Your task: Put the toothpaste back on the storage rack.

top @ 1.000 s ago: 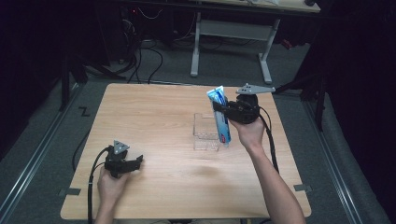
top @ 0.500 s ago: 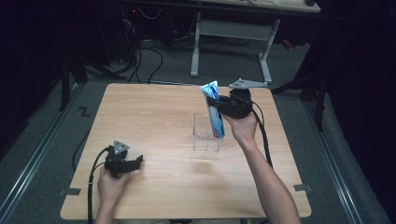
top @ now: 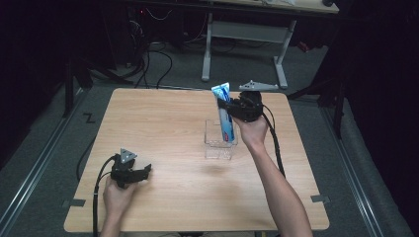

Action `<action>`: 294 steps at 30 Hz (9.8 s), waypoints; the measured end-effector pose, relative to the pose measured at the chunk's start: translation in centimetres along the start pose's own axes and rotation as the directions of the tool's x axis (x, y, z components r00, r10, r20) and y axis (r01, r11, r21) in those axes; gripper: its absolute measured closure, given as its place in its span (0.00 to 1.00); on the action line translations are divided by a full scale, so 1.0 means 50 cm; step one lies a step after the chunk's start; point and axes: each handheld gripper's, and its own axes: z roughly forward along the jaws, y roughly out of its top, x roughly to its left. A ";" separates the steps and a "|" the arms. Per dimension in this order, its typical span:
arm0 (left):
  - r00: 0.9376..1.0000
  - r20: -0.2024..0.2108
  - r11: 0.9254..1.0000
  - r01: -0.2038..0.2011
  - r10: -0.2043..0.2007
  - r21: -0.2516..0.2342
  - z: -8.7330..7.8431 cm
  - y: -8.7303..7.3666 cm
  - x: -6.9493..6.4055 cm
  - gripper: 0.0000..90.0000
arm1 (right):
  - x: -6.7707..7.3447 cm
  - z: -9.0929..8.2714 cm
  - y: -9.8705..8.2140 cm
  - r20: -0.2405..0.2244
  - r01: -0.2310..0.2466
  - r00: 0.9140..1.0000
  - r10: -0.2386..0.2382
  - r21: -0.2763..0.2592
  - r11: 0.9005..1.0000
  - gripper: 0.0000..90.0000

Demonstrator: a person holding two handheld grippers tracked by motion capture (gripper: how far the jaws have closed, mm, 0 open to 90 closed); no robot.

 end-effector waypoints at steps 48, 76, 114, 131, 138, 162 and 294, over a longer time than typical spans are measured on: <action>1.000 -0.002 1.000 0.000 0.000 -0.001 0.000 0.000 0.000 0.27 | -0.039 0.027 -0.065 0.087 -0.035 0.996 0.029 0.069 0.997 0.81; 1.000 -0.002 1.000 -0.001 0.001 -0.001 0.000 0.000 0.000 0.27 | -0.040 0.040 -0.102 0.075 -0.046 0.997 0.037 0.119 0.992 0.80; 1.000 -0.002 1.000 0.000 0.000 -0.001 0.000 0.000 0.000 0.27 | -0.050 0.033 -0.134 0.073 -0.078 0.995 0.068 0.137 0.987 0.79; 1.000 -0.002 1.000 -0.001 0.001 -0.001 0.000 0.000 -0.001 0.27 | -0.075 0.012 -0.147 0.107 -0.116 0.989 0.103 0.119 0.986 0.77; 1.000 -0.002 1.000 -0.001 0.001 0.000 0.000 0.000 0.000 0.27 | -0.075 0.009 -0.150 0.131 -0.098 0.988 0.082 0.122 0.988 0.73; 1.000 -0.002 1.000 -0.001 0.001 0.000 0.000 0.000 0.000 0.27 | -0.081 -0.044 -0.159 0.162 -0.051 0.986 0.036 0.091 0.995 0.54; 1.000 -0.006 1.000 0.002 -0.002 -0.001 0.000 0.000 -0.001 0.27 | -0.127 -0.225 -0.380 0.297 -0.143 0.948 0.116 0.070 0.987 0.56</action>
